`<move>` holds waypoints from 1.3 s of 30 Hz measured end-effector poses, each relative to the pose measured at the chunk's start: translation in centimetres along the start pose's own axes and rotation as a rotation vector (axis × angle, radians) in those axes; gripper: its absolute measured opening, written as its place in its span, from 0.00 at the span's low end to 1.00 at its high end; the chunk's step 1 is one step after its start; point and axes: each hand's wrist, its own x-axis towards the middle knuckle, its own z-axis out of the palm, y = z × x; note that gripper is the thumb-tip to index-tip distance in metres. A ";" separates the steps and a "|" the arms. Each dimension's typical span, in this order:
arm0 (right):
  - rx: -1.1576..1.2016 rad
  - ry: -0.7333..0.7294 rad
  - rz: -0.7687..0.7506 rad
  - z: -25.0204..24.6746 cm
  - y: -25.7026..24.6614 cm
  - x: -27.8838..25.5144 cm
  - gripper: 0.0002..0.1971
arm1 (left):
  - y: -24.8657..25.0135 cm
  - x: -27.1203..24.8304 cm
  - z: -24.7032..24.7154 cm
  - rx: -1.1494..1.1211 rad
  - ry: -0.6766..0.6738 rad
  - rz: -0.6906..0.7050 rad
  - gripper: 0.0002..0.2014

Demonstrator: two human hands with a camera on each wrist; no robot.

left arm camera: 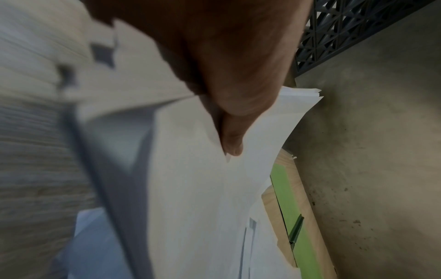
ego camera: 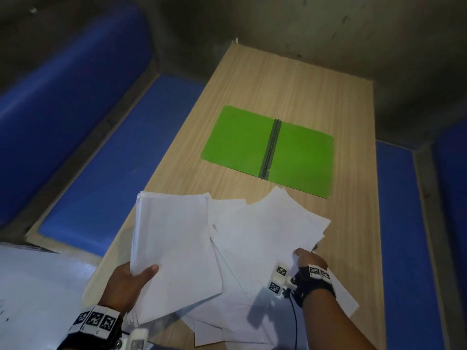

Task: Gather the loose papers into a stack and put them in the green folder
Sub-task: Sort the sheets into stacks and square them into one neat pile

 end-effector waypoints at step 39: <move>-0.560 0.036 -0.387 10.2 0.0 -5.1 0.17 | -1.5 0.8 -7.8 -0.063 0.133 -0.107 0.14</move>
